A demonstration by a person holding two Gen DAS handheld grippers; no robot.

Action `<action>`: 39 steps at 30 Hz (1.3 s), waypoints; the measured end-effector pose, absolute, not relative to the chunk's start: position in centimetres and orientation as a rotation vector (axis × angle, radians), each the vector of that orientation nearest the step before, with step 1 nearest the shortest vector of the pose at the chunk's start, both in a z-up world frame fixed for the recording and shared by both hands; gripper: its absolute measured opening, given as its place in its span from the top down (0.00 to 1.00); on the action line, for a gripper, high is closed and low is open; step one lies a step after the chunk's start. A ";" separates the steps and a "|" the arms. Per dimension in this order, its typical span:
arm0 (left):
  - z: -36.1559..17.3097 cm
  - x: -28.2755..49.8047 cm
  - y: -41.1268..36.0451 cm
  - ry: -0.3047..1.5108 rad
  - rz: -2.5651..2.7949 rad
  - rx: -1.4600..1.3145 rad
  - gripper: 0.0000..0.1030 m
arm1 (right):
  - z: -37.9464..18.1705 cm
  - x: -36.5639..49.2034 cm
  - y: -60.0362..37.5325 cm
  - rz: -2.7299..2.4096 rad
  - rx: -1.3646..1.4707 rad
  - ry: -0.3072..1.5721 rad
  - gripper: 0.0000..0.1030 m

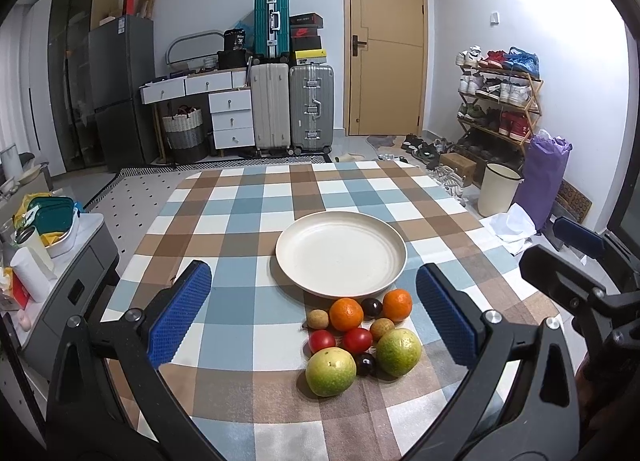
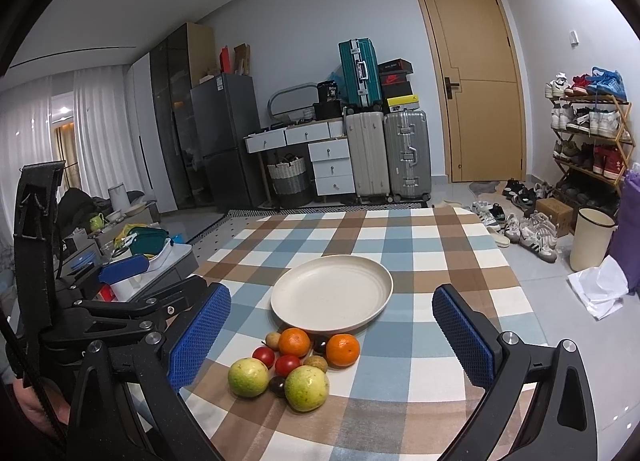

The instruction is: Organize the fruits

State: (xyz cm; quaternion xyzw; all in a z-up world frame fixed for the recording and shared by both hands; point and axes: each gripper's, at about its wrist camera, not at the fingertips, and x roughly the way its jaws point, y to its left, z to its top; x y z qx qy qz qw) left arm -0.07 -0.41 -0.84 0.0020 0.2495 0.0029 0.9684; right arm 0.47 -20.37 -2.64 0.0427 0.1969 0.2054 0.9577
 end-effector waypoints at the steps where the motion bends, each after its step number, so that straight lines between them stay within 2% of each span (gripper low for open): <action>1: -0.8 -0.1 -0.3 0.504 0.006 0.003 0.01 | -2.6 0.5 -20.4 0.417 0.087 0.400 0.00; 39: -1.1 -0.1 -0.6 0.509 0.003 0.000 0.01 | -2.6 0.1 -20.5 0.417 0.080 0.412 0.00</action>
